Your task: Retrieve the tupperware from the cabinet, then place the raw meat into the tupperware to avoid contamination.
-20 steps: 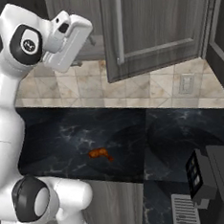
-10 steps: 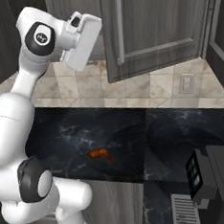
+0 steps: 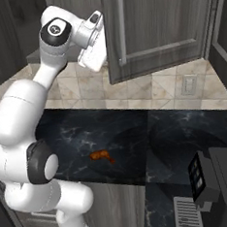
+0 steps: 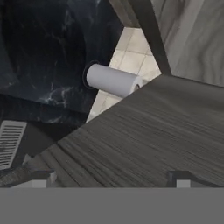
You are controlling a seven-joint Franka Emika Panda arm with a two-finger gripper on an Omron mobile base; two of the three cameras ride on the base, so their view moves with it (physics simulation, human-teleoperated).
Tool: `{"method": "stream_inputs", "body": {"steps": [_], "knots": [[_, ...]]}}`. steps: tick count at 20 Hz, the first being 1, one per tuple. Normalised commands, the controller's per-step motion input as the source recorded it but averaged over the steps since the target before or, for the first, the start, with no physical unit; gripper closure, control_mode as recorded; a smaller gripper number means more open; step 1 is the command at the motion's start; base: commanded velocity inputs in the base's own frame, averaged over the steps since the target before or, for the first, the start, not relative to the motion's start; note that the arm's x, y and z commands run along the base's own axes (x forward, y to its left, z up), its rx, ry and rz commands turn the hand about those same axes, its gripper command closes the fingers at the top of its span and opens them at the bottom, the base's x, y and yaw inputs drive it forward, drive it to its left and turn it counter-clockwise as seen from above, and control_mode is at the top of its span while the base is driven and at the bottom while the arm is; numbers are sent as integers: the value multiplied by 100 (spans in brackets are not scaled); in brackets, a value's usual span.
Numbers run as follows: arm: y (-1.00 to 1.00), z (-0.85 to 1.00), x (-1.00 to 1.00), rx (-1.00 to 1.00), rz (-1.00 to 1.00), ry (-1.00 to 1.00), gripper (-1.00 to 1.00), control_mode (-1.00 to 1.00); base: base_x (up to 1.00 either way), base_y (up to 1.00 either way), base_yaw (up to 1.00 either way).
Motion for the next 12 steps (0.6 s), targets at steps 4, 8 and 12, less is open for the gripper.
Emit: {"method": "stream_inputs", "body": {"steps": [4,8,12], "knots": [[-45,-4,-9,-5,-23,23,-100,-100,0,0,0],[-41,-7,-22,0,-26,13,-100,-100,0,0,0],[-35,-11,-29,0,-28,5,-100,-100,0,0,0]]}}
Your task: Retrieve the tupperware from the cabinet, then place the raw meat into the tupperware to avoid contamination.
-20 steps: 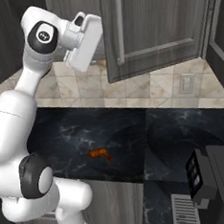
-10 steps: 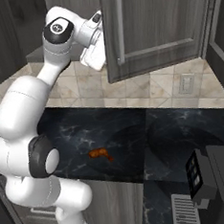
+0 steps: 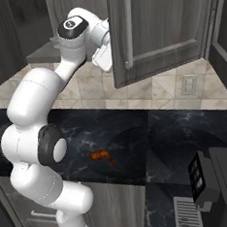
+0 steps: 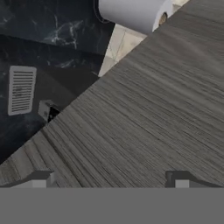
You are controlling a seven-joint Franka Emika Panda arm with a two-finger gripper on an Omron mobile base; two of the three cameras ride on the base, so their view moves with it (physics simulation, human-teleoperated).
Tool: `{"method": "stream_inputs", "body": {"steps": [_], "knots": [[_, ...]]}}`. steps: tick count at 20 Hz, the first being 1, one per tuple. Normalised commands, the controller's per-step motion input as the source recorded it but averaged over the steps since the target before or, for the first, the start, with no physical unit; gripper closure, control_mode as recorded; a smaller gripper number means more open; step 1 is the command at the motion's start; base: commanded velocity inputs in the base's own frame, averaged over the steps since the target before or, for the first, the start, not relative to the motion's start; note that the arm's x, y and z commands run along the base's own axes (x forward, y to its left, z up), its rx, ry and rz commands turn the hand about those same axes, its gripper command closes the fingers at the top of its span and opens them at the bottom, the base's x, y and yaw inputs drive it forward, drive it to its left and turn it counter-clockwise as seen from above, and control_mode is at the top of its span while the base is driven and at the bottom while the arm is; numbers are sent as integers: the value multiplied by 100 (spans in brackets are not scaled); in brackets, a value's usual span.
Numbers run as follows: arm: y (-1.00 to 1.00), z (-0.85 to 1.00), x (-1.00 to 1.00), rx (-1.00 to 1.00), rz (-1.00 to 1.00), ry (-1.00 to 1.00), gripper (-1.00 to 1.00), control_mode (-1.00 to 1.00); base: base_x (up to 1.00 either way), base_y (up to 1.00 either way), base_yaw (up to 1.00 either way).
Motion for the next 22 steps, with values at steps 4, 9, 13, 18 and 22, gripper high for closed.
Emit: {"method": "stream_inputs", "body": {"steps": [4,9,13,18,22], "knots": [[-54,-8,-47,0,-19,0,-100,-100,0,0,0],[-81,0,-45,0,-12,0,-100,-100,0,0,0],[-84,-6,-31,2,-10,0,-100,-100,0,0,0],[-32,-10,2,0,-4,2,-100,-100,0,0,0],[-2,-20,18,0,-11,0,-100,-100,0,0,0]]}}
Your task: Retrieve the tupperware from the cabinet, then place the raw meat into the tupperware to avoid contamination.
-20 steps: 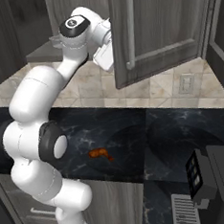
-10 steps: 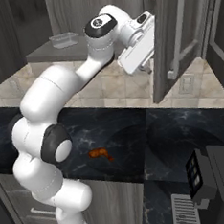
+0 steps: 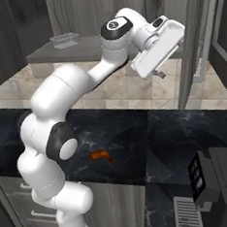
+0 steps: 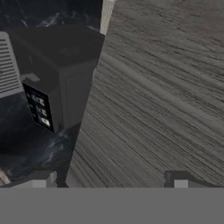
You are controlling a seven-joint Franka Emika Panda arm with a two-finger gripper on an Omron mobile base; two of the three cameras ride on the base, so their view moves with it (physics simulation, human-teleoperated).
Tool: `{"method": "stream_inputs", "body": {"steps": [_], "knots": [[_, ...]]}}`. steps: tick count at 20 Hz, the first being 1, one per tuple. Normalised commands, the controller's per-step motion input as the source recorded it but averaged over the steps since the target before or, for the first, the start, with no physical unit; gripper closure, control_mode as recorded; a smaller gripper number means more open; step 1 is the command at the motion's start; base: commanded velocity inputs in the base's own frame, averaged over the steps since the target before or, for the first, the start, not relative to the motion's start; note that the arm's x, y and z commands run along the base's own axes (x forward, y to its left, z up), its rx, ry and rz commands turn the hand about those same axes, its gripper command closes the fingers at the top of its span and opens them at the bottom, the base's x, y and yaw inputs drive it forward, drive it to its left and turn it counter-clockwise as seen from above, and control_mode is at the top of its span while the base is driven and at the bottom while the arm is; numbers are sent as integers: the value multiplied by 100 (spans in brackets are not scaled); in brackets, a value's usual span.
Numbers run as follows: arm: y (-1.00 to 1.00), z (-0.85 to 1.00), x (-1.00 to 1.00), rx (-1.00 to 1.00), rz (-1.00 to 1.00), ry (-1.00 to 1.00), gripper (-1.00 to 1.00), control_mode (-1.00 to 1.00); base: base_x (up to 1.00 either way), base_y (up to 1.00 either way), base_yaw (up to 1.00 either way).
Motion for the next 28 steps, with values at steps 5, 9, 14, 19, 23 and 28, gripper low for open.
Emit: {"method": "stream_inputs", "body": {"steps": [5,9,14,19,23,28], "knots": [[47,-3,5,-1,-10,-2,-100,-100,0,0,0],[61,11,-16,5,-2,-24,-100,-100,0,0,0],[92,-8,-15,16,-1,-26,-100,-100,0,0,0],[93,-3,-20,20,0,-26,-100,-100,0,0,0],[55,16,1,28,-5,-33,-100,-100,0,0,0],[25,11,11,37,-13,-36,-100,-100,0,0,0]]}}
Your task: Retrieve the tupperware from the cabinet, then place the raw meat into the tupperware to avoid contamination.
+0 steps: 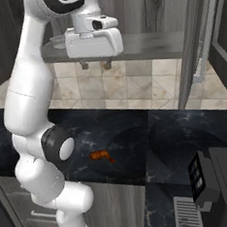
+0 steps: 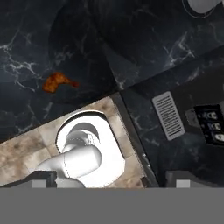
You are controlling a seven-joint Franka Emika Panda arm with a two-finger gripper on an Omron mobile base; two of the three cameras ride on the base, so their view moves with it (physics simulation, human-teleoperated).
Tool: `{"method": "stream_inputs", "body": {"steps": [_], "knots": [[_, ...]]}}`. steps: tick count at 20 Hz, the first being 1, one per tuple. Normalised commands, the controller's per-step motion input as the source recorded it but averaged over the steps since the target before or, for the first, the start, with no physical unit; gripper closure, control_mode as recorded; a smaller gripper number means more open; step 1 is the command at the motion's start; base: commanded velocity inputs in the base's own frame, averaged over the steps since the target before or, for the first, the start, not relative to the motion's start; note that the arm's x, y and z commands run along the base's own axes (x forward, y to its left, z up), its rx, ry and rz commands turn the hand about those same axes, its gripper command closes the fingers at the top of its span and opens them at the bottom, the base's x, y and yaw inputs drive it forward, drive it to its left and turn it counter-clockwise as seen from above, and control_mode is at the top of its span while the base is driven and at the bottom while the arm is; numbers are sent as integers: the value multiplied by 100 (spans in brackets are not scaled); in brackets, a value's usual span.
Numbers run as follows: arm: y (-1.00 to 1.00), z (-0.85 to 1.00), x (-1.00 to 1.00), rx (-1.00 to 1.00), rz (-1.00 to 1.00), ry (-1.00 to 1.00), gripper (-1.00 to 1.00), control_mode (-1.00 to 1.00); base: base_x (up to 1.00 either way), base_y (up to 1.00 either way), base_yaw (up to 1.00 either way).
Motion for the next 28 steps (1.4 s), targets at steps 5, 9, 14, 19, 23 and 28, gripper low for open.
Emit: {"method": "stream_inputs", "body": {"steps": [5,9,14,19,23,28], "knots": [[54,-7,14,31,7,-16,-100,-100,0,0,0],[38,0,27,20,7,-19,-100,-100,0,0,0],[16,3,41,28,-17,-32,-100,-100,0,0,0],[6,-23,28,16,-37,-19,-100,-100,0,0,0],[20,-18,19,0,-40,-17,-100,-100,0,0,0],[36,-3,25,1,-31,-11,-100,-100,0,0,0]]}}
